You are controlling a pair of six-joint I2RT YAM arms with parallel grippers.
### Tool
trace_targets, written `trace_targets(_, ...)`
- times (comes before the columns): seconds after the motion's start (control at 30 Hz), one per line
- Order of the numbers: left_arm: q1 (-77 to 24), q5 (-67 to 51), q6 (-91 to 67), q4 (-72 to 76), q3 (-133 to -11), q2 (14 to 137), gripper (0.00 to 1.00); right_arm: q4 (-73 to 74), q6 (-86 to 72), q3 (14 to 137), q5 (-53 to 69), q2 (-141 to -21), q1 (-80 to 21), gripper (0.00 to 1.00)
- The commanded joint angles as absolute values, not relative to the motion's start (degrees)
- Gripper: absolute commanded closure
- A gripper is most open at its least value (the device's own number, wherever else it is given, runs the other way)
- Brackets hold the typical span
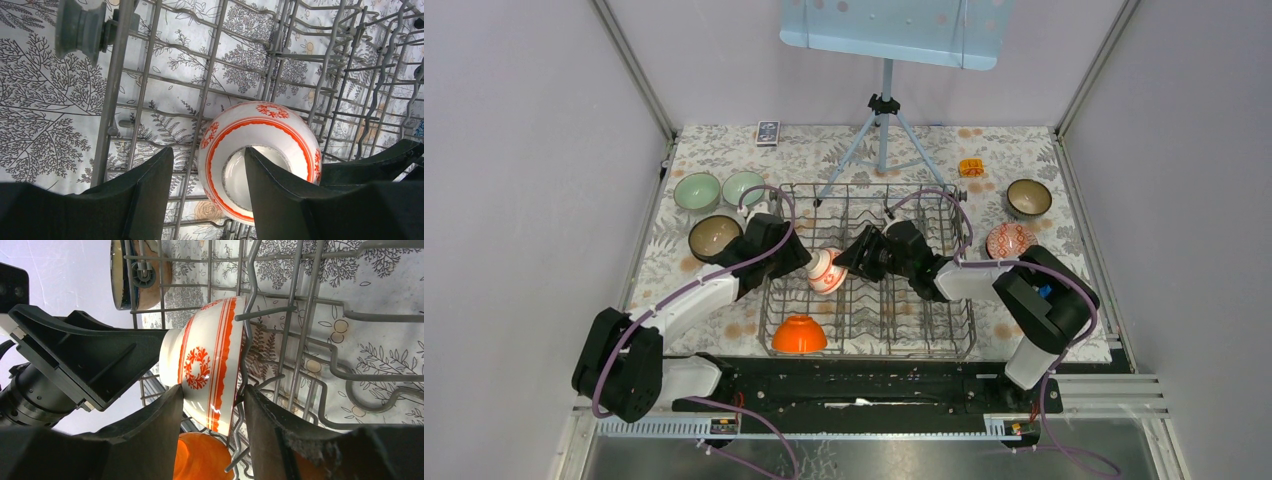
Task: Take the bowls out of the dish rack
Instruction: Pick up the bowl from the dish rack.
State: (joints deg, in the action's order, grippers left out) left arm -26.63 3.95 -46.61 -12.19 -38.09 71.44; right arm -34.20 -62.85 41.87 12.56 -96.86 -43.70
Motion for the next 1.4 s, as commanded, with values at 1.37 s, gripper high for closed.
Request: trace_targets(1.37,-26.54,4.75,-47.63,-13.74,-35.69,69.08,0.41,-44.43,-67.29,43.02,20.8,-96.88,-44.65,0.45)
